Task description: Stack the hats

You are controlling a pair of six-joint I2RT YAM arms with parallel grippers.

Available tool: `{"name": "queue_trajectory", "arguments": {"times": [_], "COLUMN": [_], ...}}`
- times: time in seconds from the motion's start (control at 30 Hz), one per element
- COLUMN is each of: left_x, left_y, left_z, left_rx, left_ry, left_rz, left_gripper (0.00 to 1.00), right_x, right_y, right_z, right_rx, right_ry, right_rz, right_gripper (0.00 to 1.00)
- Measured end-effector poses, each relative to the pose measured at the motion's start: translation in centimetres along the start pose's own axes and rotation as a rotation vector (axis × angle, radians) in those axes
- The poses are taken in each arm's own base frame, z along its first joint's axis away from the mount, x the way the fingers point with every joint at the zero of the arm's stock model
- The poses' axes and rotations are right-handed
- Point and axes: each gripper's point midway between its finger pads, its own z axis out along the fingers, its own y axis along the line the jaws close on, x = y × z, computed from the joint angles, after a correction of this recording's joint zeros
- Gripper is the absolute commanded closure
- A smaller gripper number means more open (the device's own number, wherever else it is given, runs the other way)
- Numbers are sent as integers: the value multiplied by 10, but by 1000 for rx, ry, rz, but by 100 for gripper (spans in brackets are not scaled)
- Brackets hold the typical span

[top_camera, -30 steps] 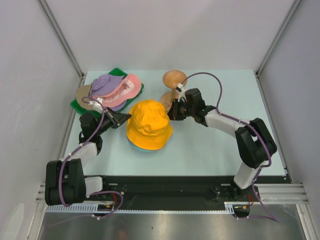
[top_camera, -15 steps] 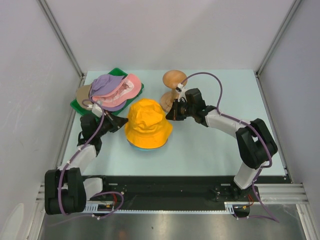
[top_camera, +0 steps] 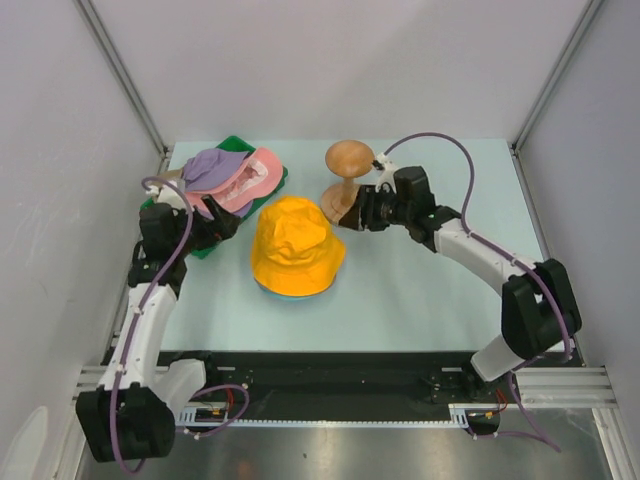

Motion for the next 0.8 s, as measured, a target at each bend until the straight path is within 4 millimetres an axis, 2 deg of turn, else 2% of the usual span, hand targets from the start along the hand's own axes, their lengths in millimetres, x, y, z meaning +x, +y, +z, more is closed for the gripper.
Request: {"name": "queue_trajectory", "arguments": {"times": [0.1,0.23,0.33,0.47,0.6,0.7,0.8], "left_x": [-21,-37,-49,-60,-60,-48,-46], "left_y": [5,18,30,38,30,12,6], "left_z": [-16,-30,-35,-33,-10,26,56], "left_rx": [-83,-206,-299,-361,-343,-299,-293], "left_ry": [-55,-76,-81,-84,-53,25,67], "left_rz": [41,66,90,126,228,330,392], "left_gripper": [0,0,0,0,0,0,0], "right_x": [-12,-24,-32,-37,-33,-36,-43], "right_y": [-3,-7,-5,1,-4,-8,-10], "right_z": [-17,-41,-54,-61,-62,-66,-71], "right_rx": [14,54,79,81,113,141,170], "right_ry": [-30,-54,-79,-109,-120,-140,-157], "right_rz": [-8,3,2,-7,10,33,49], "right_gripper": [44,44,44,44,44,44,44]}}
